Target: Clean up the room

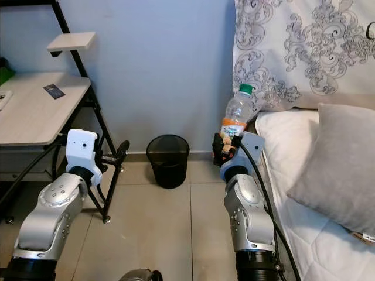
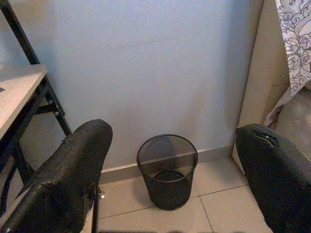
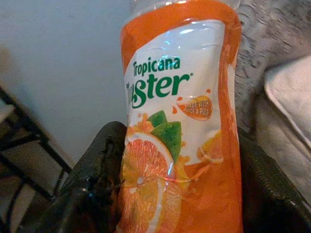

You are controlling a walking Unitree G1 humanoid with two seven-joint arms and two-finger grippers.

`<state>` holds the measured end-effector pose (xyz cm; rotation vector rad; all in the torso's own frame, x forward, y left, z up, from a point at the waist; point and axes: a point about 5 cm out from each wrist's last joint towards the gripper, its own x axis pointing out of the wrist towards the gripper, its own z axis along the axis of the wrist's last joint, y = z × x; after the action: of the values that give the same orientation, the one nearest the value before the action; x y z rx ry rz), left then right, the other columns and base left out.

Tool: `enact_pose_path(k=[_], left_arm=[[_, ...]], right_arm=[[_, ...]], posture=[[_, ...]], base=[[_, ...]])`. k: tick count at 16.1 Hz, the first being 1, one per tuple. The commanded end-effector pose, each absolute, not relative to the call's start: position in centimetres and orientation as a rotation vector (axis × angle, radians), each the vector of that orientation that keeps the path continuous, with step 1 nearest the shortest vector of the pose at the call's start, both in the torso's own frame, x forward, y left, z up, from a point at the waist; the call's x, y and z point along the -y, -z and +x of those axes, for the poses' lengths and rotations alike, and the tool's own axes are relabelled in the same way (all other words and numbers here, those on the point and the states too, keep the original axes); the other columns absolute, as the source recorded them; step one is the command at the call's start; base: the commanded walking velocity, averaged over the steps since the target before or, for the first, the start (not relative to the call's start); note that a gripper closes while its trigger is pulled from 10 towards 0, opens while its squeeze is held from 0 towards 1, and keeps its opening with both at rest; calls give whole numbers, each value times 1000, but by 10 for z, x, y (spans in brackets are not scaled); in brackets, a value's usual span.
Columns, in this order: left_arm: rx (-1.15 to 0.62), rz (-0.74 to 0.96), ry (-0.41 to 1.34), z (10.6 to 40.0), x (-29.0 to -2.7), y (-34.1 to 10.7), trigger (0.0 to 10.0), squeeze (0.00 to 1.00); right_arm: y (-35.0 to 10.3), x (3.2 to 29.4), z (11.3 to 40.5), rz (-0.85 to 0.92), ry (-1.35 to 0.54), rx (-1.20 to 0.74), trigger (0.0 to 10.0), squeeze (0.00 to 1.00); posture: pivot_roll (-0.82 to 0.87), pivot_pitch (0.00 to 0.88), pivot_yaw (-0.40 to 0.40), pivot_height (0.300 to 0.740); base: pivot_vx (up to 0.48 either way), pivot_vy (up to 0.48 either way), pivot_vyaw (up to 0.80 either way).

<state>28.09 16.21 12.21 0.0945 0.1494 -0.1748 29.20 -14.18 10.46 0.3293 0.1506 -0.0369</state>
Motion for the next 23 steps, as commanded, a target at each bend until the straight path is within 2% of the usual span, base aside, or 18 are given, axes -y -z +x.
enact_pose_path(k=[1,4,6,8,9,15,18,20,23], left_arm=[[-132,95,179,285,-162,-127,10000,0],[-135,80,180,284,-162,-125,10000,0],[-133,73,182,285,-162,-125,10000,0],[-133,71,186,285,-162,-125,10000,0],[-133,71,187,285,-162,-125,10000,0],[-133,79,193,286,-163,-126,10000,0],[-134,80,193,286,-163,-125,10000,0],[-135,80,194,285,-163,-125,10000,0],[-135,83,196,285,-163,-125,10000,0]], right_arm=[[-109,146,296,310,58,-148,10000,0],[-119,151,301,276,41,-63,10000,0],[-120,146,300,401,-3,-85,10000,0],[-117,147,300,327,5,-96,10000,0],[-116,149,301,228,34,-100,10000,0],[-129,150,305,208,-2,-12,10000,0],[-127,146,302,270,-37,-13,10000,0],[-130,149,303,303,5,16,10000,0],[-131,148,303,304,-21,12,10000,0]], posture=[[82,0,49,740],[77,0,46,740],[76,0,45,740],[74,0,49,740],[73,0,51,740],[73,0,57,740],[74,0,57,740],[73,0,59,740],[74,0,57,740]], base=[[0,0,0],[0,0,0],[139,0,0],[285,0,0],[285,0,0],[287,0,0],[287,0,0],[291,0,0],[287,0,0]])
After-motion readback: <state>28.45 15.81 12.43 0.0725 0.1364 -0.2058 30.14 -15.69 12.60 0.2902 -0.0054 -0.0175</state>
